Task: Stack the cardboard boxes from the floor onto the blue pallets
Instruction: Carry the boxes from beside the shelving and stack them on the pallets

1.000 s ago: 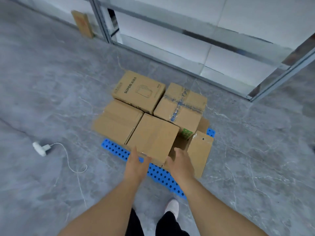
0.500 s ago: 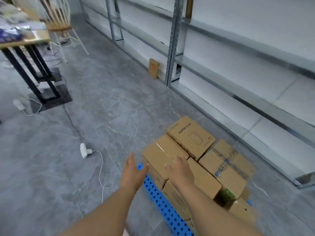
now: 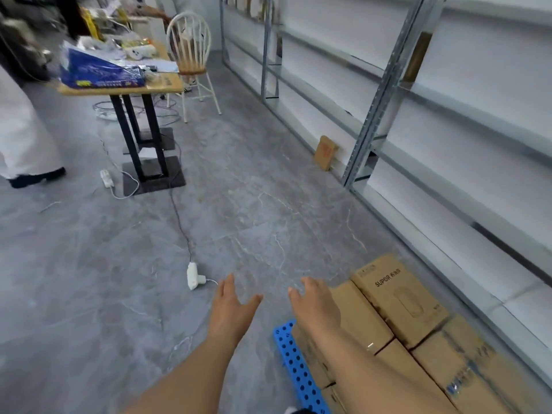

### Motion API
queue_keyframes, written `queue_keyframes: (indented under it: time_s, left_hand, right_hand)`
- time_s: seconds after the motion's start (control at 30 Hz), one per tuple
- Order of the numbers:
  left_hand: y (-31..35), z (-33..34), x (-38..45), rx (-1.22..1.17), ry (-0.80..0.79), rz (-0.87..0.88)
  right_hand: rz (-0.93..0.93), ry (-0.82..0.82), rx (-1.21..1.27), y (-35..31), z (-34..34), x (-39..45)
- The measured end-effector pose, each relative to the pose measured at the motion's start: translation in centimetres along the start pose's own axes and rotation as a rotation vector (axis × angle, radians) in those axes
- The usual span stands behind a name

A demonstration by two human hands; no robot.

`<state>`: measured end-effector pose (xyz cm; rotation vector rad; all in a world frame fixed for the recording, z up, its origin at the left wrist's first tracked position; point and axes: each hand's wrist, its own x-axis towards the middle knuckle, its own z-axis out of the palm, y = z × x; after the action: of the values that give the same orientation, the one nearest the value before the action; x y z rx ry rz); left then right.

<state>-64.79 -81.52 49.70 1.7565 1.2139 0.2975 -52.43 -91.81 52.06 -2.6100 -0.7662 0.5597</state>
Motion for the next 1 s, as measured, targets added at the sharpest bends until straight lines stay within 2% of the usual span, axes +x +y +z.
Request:
queue_keyframes:
  time_s: [0.23, 0.47, 0.8, 1.0]
  left_hand:
    - [0.0, -3.1, 5.1, 0.008, 0.043, -0.055]
    - [1.6, -5.4, 14.7, 0.022, 0.075, -0.063]
    - [10.5, -4.4, 34.9, 0.120, -0.038, 0.009]
    - [14.4, -2.6, 41.6, 0.097, -0.120, 0.048]
  right_hand:
    - [-0.058, -0.027, 0.014, -5.4, 2.3, 5.0]
    - [-0.064, -0.023, 0.074, -10.8, 3.4, 13.7]
    - [0.042, 0.054, 0.106, -15.7, -0.3, 32.9]
    - [0.096, 0.060, 0.116, -16.8, -1.8, 39.5]
